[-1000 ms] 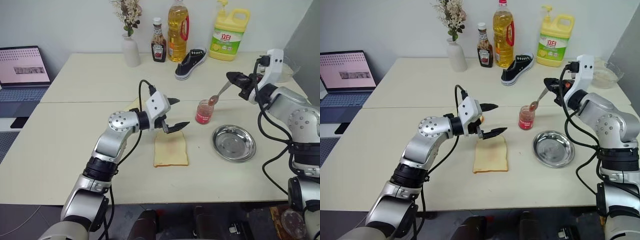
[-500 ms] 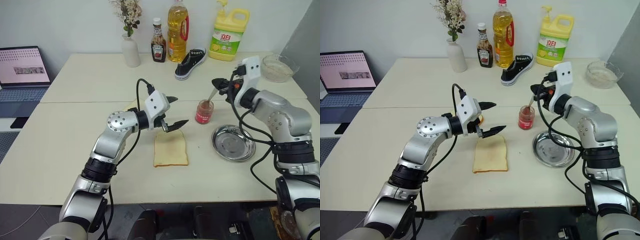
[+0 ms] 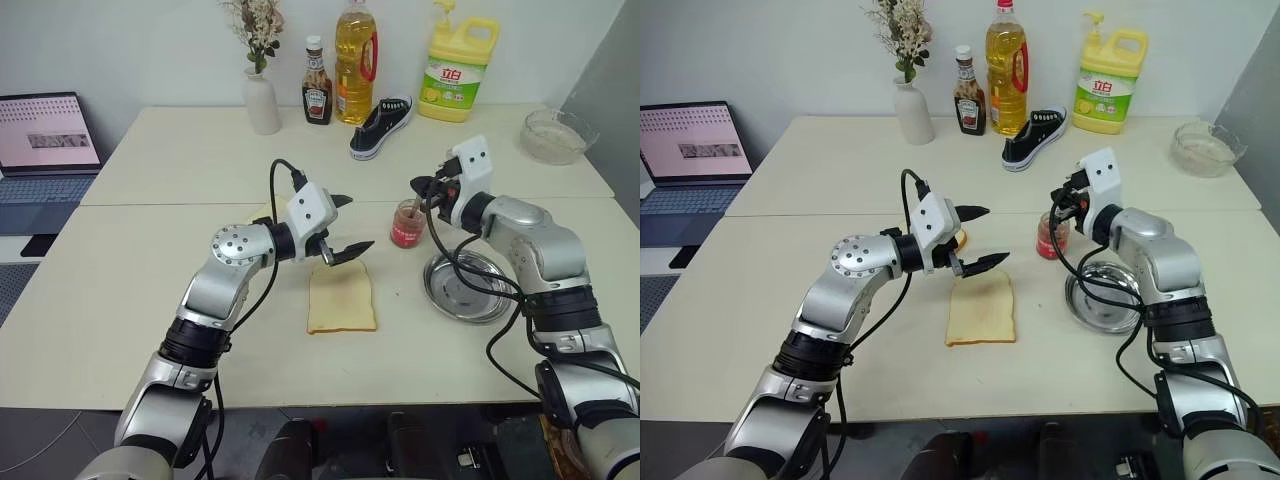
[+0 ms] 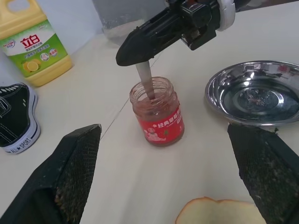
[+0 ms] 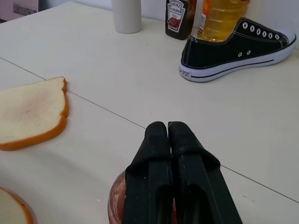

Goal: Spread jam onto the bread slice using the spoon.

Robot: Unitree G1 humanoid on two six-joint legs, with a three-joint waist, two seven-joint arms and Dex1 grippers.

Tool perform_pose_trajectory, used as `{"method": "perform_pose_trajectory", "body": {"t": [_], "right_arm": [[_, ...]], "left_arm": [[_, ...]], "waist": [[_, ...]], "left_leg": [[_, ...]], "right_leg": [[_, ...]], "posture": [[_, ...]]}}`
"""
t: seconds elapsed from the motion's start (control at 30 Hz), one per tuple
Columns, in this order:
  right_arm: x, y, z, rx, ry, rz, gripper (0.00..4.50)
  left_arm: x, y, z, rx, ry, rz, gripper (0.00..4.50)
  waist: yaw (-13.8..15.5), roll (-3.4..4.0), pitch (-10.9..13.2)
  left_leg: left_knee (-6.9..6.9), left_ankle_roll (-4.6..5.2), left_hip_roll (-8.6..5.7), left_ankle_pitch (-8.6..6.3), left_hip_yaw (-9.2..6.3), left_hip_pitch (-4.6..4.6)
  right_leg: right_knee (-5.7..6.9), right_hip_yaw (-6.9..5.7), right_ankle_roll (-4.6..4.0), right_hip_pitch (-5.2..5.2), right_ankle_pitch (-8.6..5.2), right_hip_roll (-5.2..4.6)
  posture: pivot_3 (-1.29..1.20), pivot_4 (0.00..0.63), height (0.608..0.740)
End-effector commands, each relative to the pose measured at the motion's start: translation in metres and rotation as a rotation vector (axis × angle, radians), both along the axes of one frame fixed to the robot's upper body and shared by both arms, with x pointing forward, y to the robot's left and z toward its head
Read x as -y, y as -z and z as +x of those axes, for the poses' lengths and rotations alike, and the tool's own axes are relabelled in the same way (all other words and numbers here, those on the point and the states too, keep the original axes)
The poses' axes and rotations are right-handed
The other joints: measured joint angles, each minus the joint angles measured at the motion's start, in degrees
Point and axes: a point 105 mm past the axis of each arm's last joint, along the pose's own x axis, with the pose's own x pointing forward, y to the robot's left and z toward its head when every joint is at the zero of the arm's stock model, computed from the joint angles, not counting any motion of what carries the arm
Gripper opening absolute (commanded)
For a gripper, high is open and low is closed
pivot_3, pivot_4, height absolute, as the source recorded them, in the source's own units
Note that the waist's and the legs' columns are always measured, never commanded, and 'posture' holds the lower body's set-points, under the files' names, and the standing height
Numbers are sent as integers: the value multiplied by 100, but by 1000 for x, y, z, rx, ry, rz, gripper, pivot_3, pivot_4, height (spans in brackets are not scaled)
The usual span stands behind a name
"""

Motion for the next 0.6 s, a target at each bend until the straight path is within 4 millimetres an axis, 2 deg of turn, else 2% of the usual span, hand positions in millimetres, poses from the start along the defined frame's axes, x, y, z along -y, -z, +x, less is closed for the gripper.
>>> {"method": "perform_pose_trajectory", "body": {"t": [0.03, 0.23, 0.6], "right_arm": [[2, -8, 0, 38, 4, 18, 29], [2, -2, 1, -9, 18, 72, 29], [10, -15, 3, -111, 71, 332, 29]], "left_arm": [[-1, -15, -3, 55, -3, -16, 4500], [-1, -15, -3, 54, -5, -14, 4500], [-1, -17, -2, 60, -5, -15, 4500]], "waist": [[0, 0, 0], [0, 0, 0], [-6, 1, -1]], "left_leg": [[0, 0, 0, 0, 0, 0], [1, 0, 0, 0, 2, 2], [1, 0, 0, 0, 3, 3]], "right_leg": [[0, 0, 0, 0, 0, 0], [2, 2, 0, 0, 0, 0], [5, 4, -2, 0, 2, 1]], "posture": [[0, 150, 740], [0, 150, 740], [0, 150, 740]]}}
